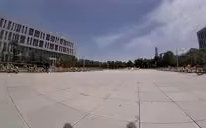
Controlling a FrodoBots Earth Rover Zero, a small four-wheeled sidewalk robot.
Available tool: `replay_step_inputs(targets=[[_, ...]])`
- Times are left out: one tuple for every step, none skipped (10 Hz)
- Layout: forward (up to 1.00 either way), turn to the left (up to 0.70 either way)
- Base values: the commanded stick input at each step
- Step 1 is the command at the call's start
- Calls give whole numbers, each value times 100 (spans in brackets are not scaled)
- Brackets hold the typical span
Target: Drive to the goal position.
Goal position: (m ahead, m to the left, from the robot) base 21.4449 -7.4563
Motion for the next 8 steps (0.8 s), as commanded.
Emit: replay_step_inputs(targets=[[45, 0], [45, 0], [45, 0], [45, 0], [45, 0], [45, 0], [45, 0], [45, 0]])
